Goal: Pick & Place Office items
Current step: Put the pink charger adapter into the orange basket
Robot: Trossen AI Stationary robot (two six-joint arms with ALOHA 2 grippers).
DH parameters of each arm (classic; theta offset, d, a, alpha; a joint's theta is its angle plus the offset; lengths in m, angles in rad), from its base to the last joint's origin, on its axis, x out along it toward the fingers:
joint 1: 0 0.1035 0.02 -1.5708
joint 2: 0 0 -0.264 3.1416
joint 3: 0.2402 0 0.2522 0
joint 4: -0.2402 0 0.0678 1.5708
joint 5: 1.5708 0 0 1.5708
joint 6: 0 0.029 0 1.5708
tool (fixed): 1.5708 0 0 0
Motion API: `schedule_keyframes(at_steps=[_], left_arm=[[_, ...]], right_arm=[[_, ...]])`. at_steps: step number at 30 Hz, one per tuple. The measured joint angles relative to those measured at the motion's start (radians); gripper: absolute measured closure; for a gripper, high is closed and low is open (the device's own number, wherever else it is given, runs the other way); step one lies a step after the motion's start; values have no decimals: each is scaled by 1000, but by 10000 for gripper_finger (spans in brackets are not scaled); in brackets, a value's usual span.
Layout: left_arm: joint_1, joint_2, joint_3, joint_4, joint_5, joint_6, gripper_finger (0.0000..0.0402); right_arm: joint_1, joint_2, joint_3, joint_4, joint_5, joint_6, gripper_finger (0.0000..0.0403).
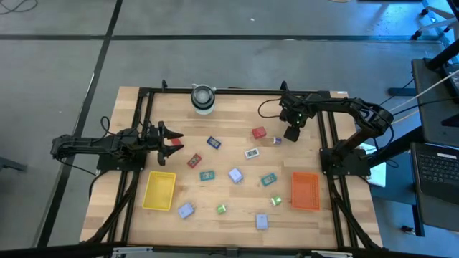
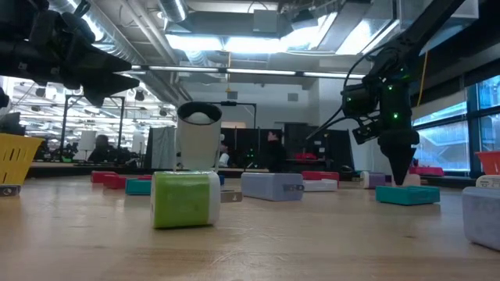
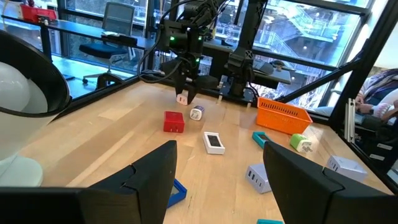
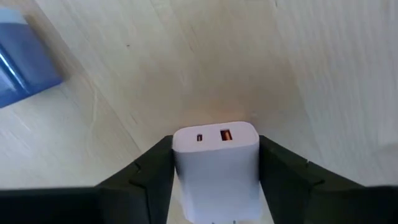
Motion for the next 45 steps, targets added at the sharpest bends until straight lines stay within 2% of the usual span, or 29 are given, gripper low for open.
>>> schedule_keyframes(at_steps=[5,10,21,26,29,31,35,39,45], left_arm=[[0,0,0,0,0,0,166],[0,0,0,0,-1,0,166],[0,0,0,2,1,18,166],[0,0,0,164,118,95,174],[0,0,0,273,203,126,181],[0,-1,0,301,214,129,182],[0,0,0,279,174,107,176],[0,0,0,281,162,83,169],[0,-1,0,312,161,79,168]], right_arm=[[0,0,0,-25,-5,0,210],[1,0,20,-66,-82,12,210],[57,-63,332,-66,-203,32,210],[84,-225,393,38,-329,60,210],[101,-357,393,60,-333,86,210],[118,-444,393,48,-293,125,210],[184,-598,369,18,-280,190,210],[308,-743,307,11,-234,314,210],[538,-916,189,64,-73,480,210]])
